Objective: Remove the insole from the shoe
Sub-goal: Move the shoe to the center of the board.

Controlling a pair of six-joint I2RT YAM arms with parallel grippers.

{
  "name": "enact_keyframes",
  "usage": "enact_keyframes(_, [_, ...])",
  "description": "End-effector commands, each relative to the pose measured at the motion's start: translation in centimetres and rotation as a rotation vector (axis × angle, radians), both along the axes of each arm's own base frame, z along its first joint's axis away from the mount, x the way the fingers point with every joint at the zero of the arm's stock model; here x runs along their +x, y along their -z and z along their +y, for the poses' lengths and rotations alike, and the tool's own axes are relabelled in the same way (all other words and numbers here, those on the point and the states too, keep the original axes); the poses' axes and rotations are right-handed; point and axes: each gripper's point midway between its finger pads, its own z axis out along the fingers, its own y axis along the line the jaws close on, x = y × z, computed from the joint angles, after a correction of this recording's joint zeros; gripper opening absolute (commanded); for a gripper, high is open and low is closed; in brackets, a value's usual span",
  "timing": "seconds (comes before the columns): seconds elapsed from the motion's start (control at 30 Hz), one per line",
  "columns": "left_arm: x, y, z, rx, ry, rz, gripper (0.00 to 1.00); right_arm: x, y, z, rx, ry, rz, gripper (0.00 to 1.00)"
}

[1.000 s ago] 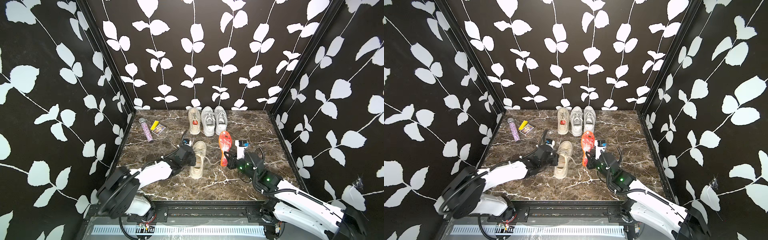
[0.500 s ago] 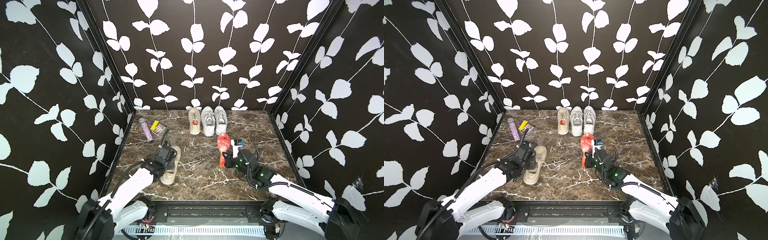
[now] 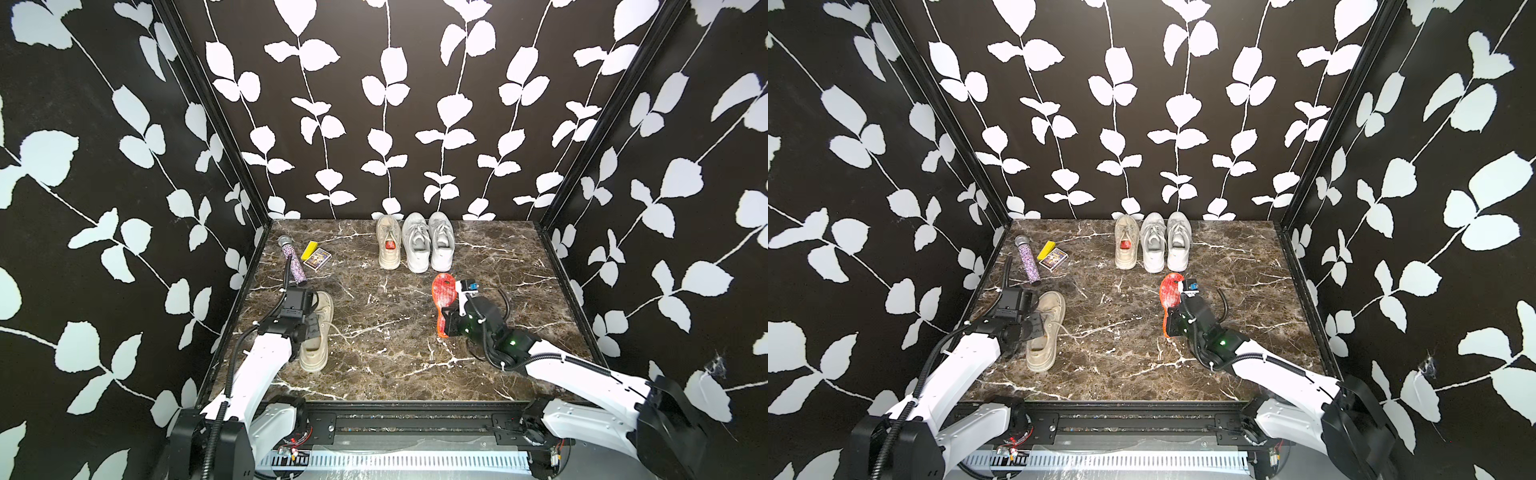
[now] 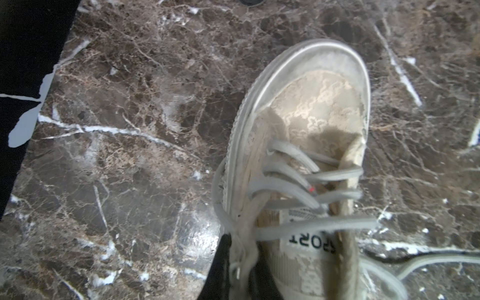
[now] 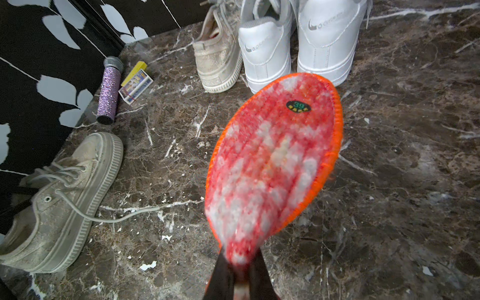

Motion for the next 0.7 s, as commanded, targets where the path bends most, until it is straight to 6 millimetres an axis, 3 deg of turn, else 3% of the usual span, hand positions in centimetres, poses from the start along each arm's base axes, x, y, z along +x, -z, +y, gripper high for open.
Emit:
enact_keyframes(0.0, [0.2, -1.3, 1.5, 0.028, -0.051, -0.018, 0.00, 0.7, 0.5, -0.1, -0.021, 0.048, 0.045, 0.00])
enact_keyframes(0.23, [-0.2, -1.1, 2.9, 0.052, -0.118, -0.002, 0.03, 0.2, 4.4, -0.5, -0.144, 0.062, 0.185, 0.00])
enact_keyframes(0.33, [-0.2, -1.0, 3.0, 0.055, -0.126, 0.009, 0.14, -0.3, 5.9, -0.9, -0.186, 0.066, 0.239, 0.00])
enact_keyframes(0.6, [-0.5, -1.3, 3.2, 0.055, -0.138, -0.009, 0.26, -1.6, 8.8, -1.0, -0.208, 0.064, 0.353, 0.00])
enact_keyframes(0.67, [-0.6, -1.3, 3.2, 0.055, -0.138, -0.014, 0.30, -1.6, 9.0, -1.4, -0.223, 0.084, 0.361, 0.11])
